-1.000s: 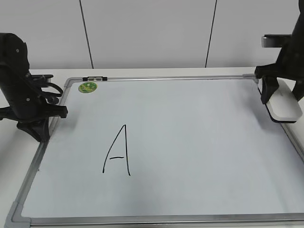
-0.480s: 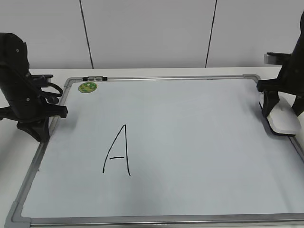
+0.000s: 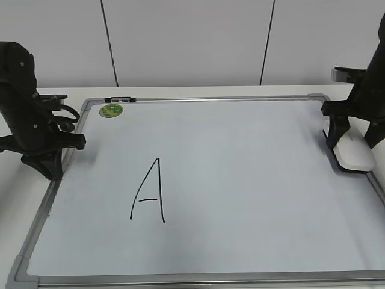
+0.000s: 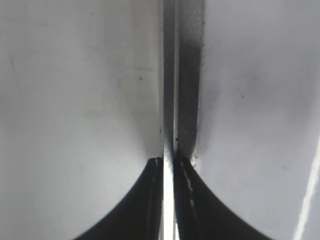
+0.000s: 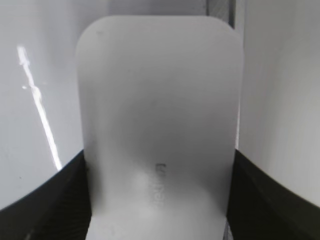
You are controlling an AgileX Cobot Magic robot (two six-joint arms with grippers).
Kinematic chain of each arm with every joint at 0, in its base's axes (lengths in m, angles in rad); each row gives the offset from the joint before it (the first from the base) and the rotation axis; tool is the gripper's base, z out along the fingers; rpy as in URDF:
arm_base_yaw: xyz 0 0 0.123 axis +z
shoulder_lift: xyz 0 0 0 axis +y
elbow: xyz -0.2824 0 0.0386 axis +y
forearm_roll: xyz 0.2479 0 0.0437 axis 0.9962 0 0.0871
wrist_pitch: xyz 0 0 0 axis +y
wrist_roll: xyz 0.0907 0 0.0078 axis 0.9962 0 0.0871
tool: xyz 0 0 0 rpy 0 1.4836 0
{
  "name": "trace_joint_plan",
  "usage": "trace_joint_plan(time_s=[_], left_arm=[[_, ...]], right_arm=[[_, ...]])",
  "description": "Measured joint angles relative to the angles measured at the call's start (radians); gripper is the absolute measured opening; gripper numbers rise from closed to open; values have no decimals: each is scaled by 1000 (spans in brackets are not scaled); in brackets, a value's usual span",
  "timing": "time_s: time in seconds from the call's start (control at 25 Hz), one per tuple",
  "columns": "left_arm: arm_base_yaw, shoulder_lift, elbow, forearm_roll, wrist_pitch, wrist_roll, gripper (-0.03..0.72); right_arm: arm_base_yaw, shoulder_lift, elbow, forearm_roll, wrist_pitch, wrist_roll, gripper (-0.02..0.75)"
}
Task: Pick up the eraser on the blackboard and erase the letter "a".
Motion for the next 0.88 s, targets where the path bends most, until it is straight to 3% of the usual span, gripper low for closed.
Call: trace_joint_plan(time_s=[0.88], left_arm=[[0, 0, 0, -1, 2, 0, 43]], right_arm=[[-5, 29, 0, 5, -2, -34, 524]])
